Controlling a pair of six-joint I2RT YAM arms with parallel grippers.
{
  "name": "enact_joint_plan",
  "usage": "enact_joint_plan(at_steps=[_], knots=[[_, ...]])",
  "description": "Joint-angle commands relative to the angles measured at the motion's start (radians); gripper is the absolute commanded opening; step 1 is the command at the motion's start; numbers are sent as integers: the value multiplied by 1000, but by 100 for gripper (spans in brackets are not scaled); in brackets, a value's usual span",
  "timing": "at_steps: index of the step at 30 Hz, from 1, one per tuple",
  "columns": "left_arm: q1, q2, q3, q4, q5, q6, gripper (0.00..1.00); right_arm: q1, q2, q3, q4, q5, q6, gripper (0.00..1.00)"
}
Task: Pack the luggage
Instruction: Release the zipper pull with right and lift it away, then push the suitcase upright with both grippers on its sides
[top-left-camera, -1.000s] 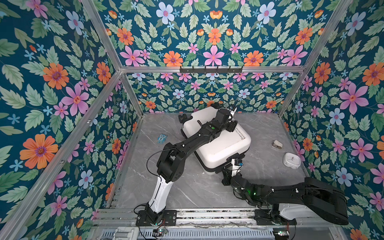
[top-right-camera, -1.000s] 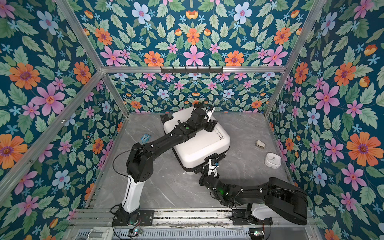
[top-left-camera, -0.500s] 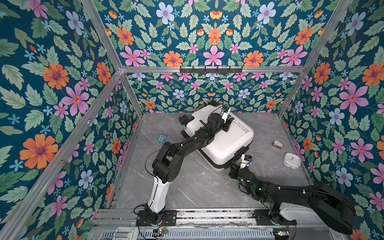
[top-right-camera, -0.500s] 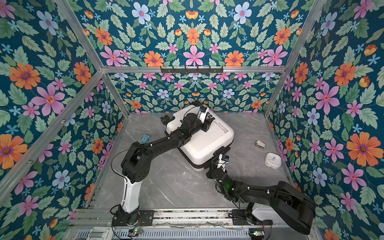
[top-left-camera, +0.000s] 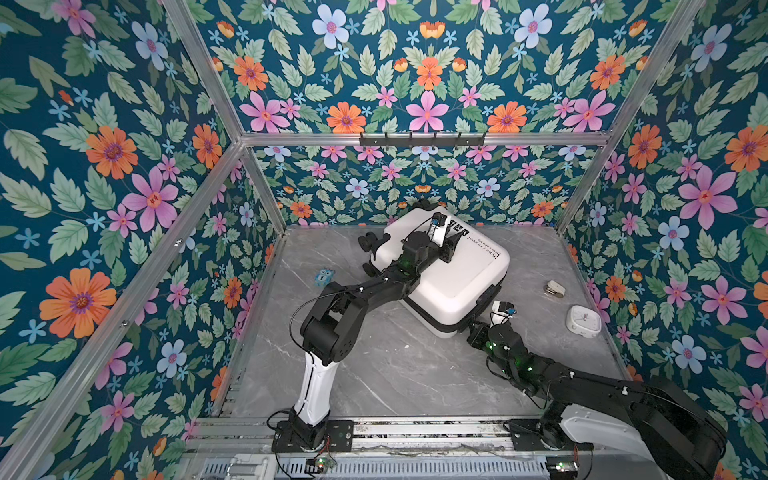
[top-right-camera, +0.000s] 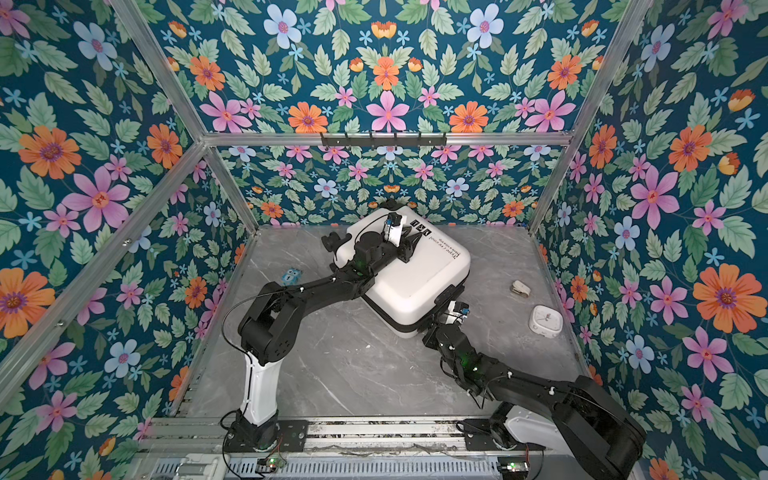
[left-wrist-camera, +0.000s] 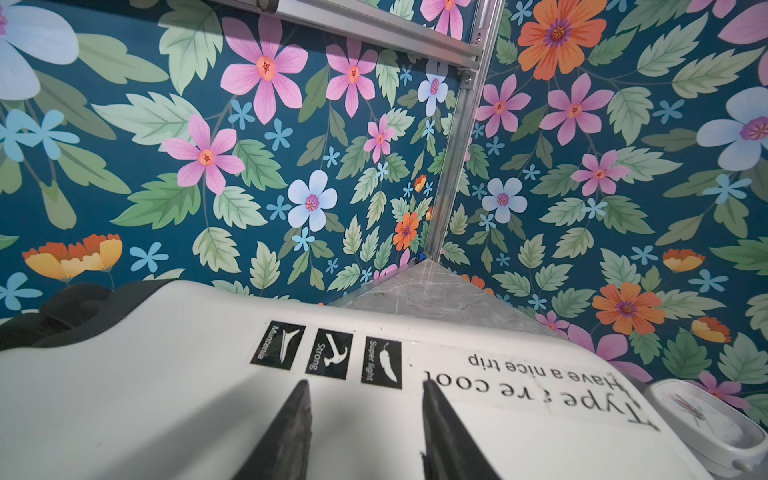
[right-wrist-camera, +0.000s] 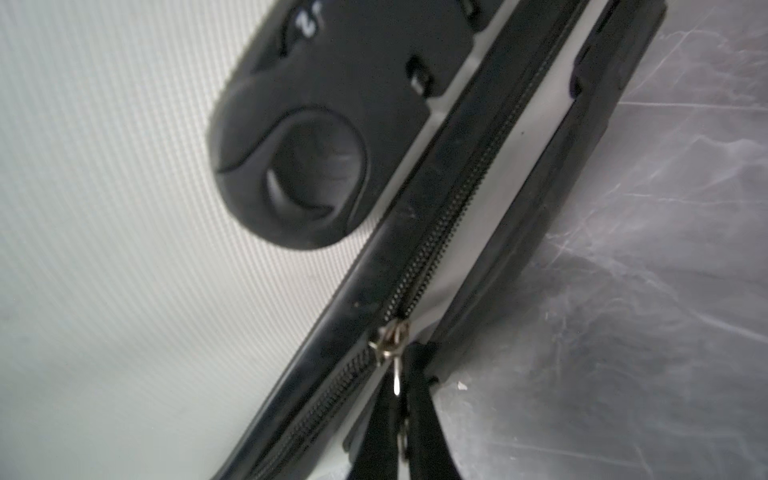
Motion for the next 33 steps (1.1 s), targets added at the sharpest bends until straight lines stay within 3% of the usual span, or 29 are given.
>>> enact_joint_plan(at_steps=[1, 3, 6, 9, 11, 13, 18, 22, 24, 29, 33], knots=[[31, 43, -52, -947, -42, -115, 45, -4, -108, -25, -181, 29, -75, 73], [40, 29, -54, -948, -47, -115, 46, -4, -266, -23, -311, 9, -128, 86], [54, 16, -50, -960, -55, -105, 46, -4, -522, 18, -542, 19, -214, 97], [65, 5, -62, -965, -59, -96, 47, -19, -723, 73, -669, 82, -300, 99], [70, -3, -73, -971, -69, -88, 47, -76, -750, 116, -674, 69, -354, 99], [76, -11, -85, -983, -83, -81, 47, -181, -683, 176, -667, -23, -369, 99], [104, -70, -160, -998, -117, -72, 50, -548, -324, 360, -578, -486, -331, 99], [128, -131, -196, -1014, -138, -65, 51, -704, -93, 496, -419, -665, -312, 99], [128, -181, -191, -1027, -147, -71, 56, -737, 46, 585, -373, -723, -296, 99], [128, -433, -181, -1052, -128, -142, 78, -738, 338, 735, -184, -901, -234, 99], [153, -643, -257, -1029, -189, -214, 84, -722, 470, 774, -82, -964, -180, 97]])
